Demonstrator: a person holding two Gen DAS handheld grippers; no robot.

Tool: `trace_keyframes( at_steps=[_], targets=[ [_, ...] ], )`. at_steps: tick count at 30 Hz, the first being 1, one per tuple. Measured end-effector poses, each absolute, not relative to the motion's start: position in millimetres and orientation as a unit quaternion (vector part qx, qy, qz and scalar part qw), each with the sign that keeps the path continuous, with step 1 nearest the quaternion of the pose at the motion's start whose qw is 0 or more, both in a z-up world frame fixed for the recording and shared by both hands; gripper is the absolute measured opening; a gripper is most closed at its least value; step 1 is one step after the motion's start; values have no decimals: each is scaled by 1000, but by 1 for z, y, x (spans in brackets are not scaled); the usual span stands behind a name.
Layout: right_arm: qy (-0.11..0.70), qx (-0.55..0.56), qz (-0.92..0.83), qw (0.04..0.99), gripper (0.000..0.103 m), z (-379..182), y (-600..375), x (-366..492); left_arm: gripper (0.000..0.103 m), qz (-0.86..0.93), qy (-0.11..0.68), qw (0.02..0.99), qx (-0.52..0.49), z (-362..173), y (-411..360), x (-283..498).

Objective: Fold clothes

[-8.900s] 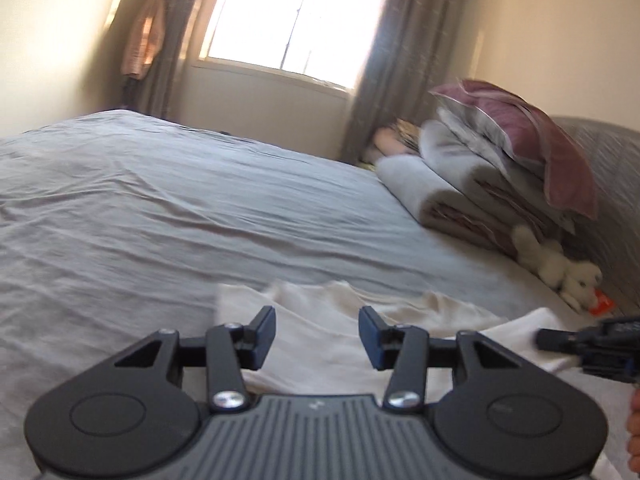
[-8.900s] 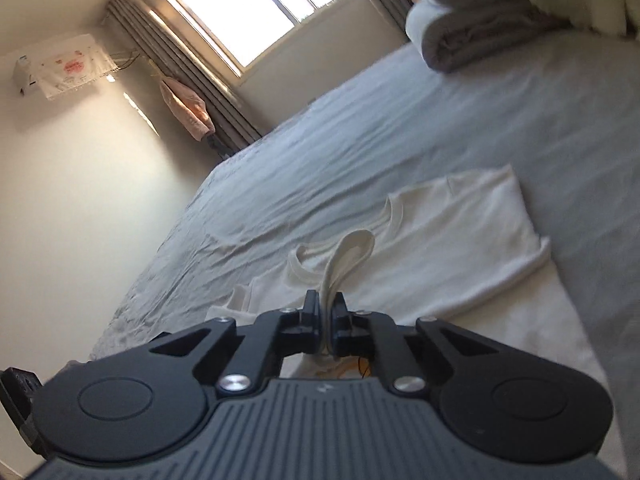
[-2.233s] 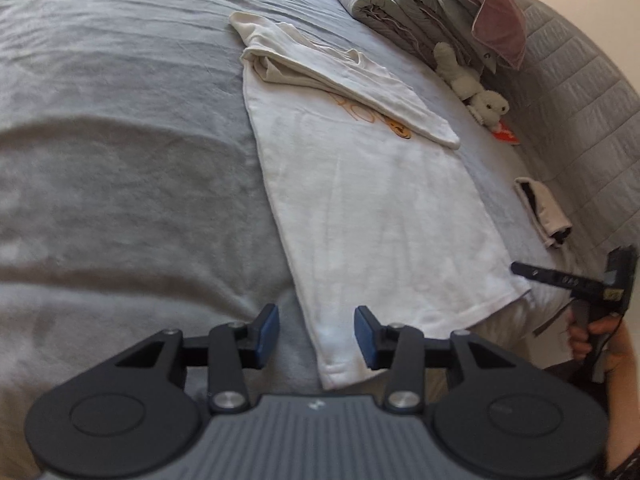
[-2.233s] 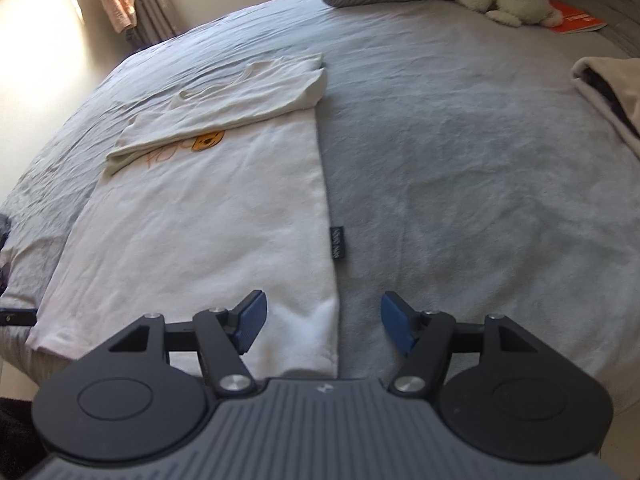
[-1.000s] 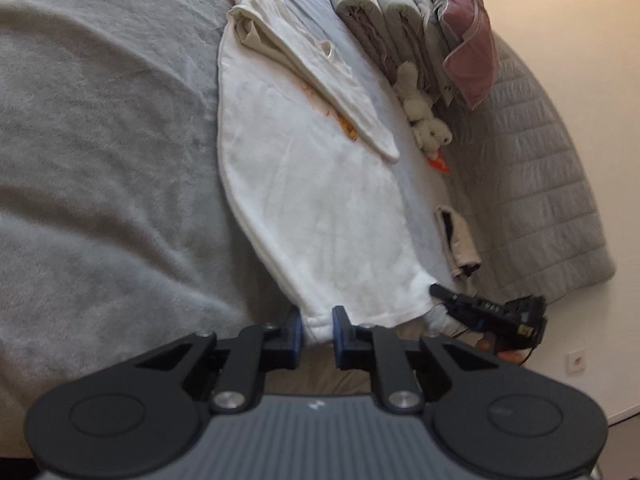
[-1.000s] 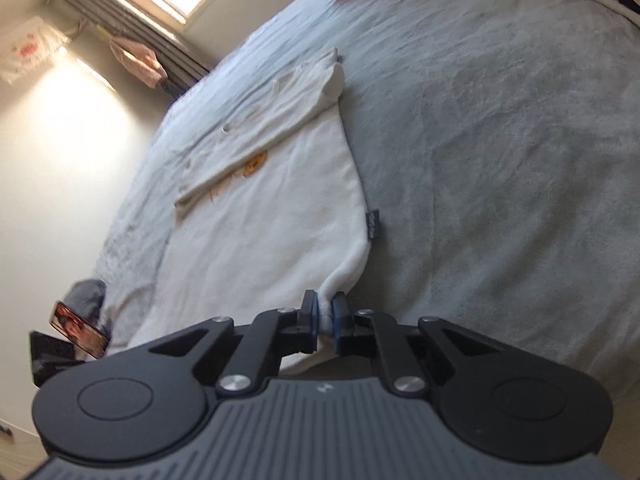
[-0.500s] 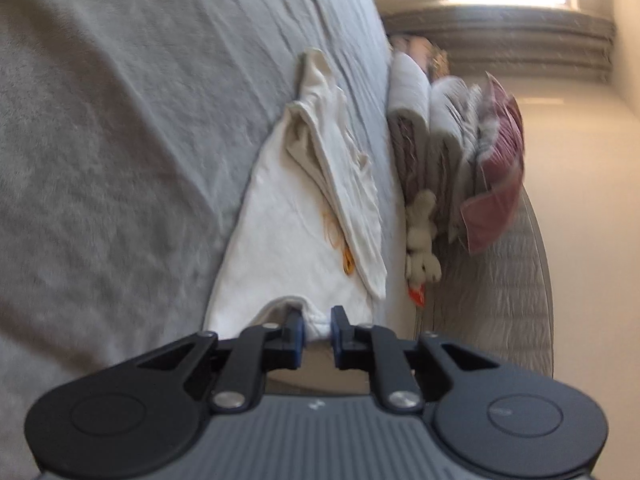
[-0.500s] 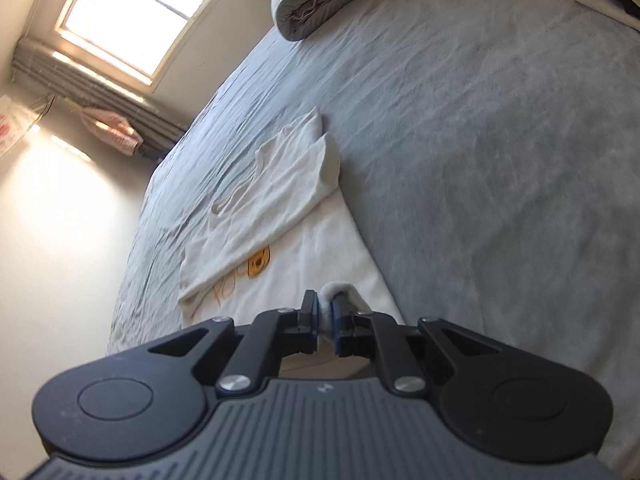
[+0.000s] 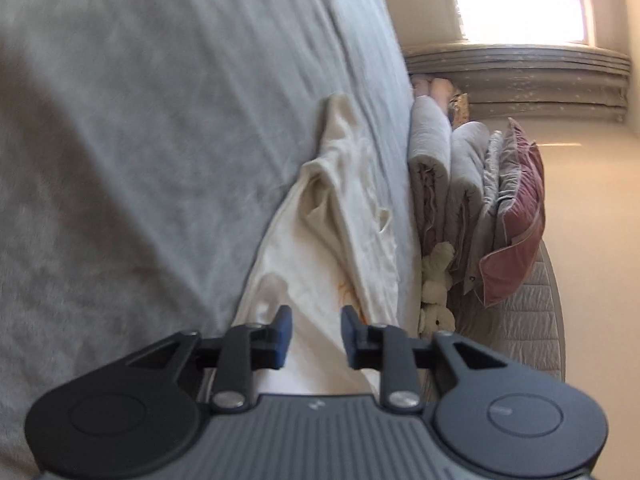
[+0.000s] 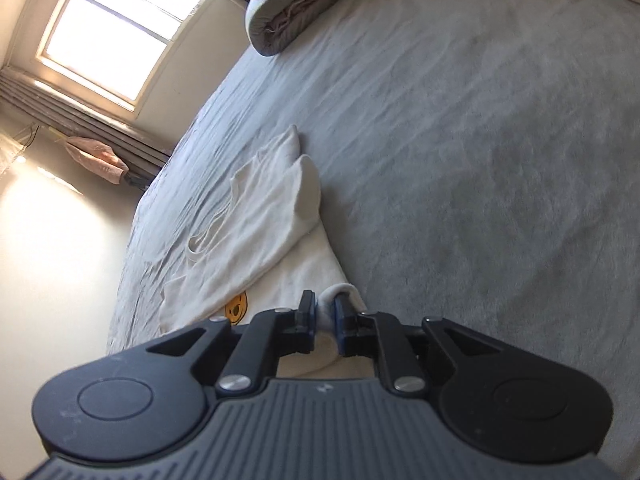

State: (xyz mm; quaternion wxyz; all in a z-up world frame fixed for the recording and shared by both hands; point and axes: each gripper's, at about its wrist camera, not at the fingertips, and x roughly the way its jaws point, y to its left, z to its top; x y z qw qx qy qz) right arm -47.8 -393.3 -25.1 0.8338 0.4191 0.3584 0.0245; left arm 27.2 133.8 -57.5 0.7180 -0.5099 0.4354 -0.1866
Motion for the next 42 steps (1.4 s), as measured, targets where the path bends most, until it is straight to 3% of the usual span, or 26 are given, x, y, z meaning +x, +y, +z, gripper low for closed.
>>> trace_keyframes(
  at_steps=[4, 6, 7, 13, 20, 22, 23, 24, 31, 42],
  targets=[
    [337, 412, 35, 846, 22, -17, -393, -53, 42, -190, 411, 759, -468, -38, 134, 27],
    [317, 403, 23, 858, 53, -11, -396, -57, 46, -191, 404, 783, -432, -31, 131, 25],
    [309, 399, 17, 863, 58, -9, -399, -59, 47, -191, 403, 794, -413, -29, 129, 24],
    [297, 372, 20, 879, 58, -8, -403, -61, 49, -191, 410, 836, -311, -31, 110, 20],
    [313, 231, 31, 921, 58, -20, -359, -44, 44, -201, 399, 874, -191, -30, 87, 11],
    [316, 188, 29, 929, 49, -26, -348, -41, 32, -196, 388, 888, -149, -29, 79, 7],
    [318, 168, 26, 933, 31, -29, -343, -40, 26, -193, 382, 894, -133, -28, 76, 5],
    [319, 151, 22, 935, 16, -31, -339, -39, 5, -190, 376, 899, -117, -27, 73, 3],
    [263, 70, -9, 962, 7, -28, -320, -42, 4, -178, 314, 932, -40, -11, 59, -10],
    [191, 51, -63, 978, 7, -28, -314, -19, 4, -133, 260, 953, -81, -11, 56, 29]
  ],
)
